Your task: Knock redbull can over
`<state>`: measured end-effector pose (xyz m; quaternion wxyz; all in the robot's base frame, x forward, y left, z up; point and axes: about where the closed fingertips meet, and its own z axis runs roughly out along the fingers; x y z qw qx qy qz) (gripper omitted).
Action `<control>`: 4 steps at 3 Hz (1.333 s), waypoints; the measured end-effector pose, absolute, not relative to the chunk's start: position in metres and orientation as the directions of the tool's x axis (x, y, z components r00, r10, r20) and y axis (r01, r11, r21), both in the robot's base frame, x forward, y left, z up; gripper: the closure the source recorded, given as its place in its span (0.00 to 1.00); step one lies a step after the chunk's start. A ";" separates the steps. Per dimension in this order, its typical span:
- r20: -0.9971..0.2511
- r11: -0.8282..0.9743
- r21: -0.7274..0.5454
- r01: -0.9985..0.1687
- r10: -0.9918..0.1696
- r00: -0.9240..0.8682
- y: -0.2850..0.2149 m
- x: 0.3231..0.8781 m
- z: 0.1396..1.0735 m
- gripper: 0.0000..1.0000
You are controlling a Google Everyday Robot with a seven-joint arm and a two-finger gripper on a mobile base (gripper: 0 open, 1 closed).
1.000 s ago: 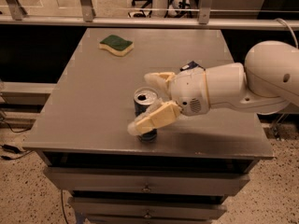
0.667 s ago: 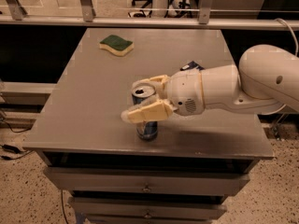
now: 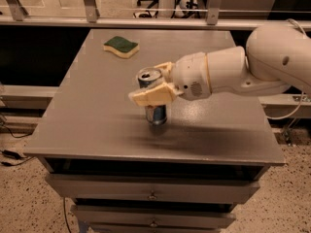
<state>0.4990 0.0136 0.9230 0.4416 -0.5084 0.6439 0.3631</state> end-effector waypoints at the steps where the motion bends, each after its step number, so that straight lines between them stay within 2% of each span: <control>1: -0.893 0.217 -0.023 -0.976 -0.443 -0.078 0.009 0.527 0.942 1.00; 2: -0.750 0.207 -0.002 -0.978 -0.648 -0.136 0.013 0.550 0.932 1.00; 3: -0.602 0.202 0.020 -0.979 -0.780 -0.173 0.018 0.559 0.905 1.00; 4: -0.500 0.223 0.035 -0.974 -0.840 -0.211 0.019 0.557 0.878 0.75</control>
Offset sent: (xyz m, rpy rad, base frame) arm 0.0808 -0.0096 -0.0101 -0.6614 0.1130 0.0225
